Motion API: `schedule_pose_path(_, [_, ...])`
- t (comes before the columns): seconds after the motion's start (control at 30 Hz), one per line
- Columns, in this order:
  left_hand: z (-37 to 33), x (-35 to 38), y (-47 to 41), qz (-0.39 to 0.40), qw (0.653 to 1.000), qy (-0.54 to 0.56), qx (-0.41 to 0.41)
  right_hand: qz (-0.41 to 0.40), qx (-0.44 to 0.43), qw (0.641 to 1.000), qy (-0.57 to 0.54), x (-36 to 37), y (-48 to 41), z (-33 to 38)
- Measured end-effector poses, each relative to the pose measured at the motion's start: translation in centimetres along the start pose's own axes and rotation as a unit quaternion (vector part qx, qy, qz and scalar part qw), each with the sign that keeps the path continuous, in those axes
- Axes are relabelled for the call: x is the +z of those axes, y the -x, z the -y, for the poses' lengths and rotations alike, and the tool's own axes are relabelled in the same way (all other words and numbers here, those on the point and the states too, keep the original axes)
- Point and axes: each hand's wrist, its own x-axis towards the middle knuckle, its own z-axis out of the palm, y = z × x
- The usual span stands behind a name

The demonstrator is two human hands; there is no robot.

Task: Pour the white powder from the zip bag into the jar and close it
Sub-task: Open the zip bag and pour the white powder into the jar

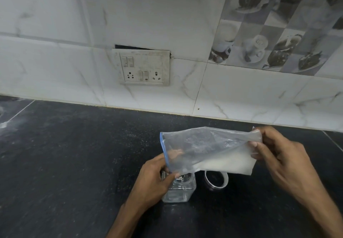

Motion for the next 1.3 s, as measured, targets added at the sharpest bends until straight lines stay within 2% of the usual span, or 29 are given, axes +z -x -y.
schedule_pose_path(0.17, [0.1, 0.1, 0.0, -0.007, 1.0, 0.012, 0.003, -0.025, 0.031, 0.999, 0.027, -0.7, 0.1, 0.6])
schedule_pose_path(0.43, [-0.4, -0.1, 0.1, -0.012, 0.999, 0.031, -0.002, -0.029, 0.051, 0.998, -0.012, -0.9, 0.0, 1.1])
schedule_pose_path(1.0, [0.4, -0.1, 0.0, -0.025, 0.999, 0.038, 0.002, -0.074, 0.036, 0.995, -0.055, -0.1, 0.0, 0.7])
schedule_pose_path(1.3, [0.9, 0.0, 0.1, -0.023, 0.999, 0.037, 0.005, -0.091, 0.02, 0.995, -0.043, 0.3, 0.3, 0.7])
